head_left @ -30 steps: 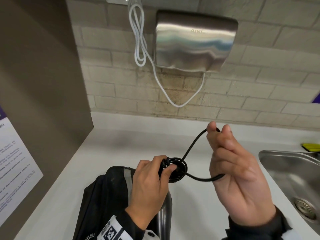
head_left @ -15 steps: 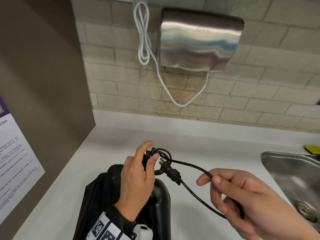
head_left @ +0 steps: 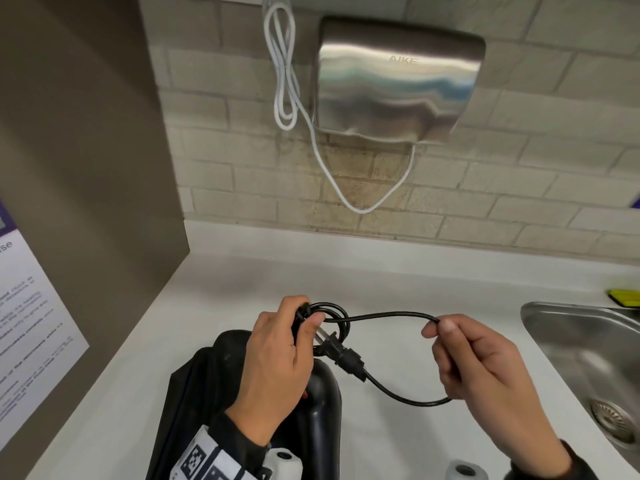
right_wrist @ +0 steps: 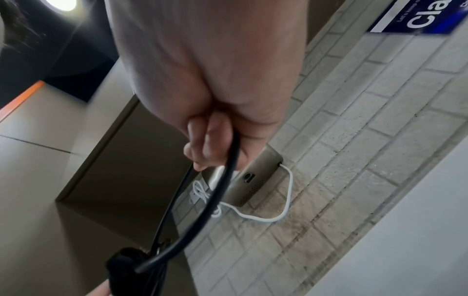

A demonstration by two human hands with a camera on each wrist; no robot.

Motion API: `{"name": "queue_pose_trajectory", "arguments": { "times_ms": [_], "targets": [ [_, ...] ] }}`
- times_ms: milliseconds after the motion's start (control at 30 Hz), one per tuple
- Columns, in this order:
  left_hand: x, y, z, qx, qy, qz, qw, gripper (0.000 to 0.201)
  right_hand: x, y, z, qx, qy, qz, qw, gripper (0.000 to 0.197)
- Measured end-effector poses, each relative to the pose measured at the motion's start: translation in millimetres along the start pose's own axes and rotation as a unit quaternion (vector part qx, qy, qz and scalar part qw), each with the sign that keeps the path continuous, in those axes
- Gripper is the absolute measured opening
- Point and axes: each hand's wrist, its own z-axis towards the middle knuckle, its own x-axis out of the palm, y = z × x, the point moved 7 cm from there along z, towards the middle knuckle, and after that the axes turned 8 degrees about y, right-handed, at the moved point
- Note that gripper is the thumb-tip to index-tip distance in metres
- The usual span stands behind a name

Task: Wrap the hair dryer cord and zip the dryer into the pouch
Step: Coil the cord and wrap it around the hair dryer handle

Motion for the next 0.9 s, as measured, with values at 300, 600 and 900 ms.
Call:
{"name": "queue_pose_trajectory", "arguments": {
  "times_ms": [300,600,900],
  "targets": [
    [3.0,-3.2,-0.2,0.045,0.064,-0.035,0.996,0.038,-14.6,-4.6,23.4,0.06,0.076,-0.03,0.995,0.031],
    [2.8,-4.3,-2.4,0.042,0.072,-0.044,0.996,0.024,31.4,-15.5,27.9,-0.012,0.123,-0.023,0.992,0.026],
    [9.6,-17.7,-5.1,0.05,0.108,-0.177,0.977,0.035,87.3,-17.7,6.6,-0.025,0.304,0.066,0.95,0.045]
  ]
}}
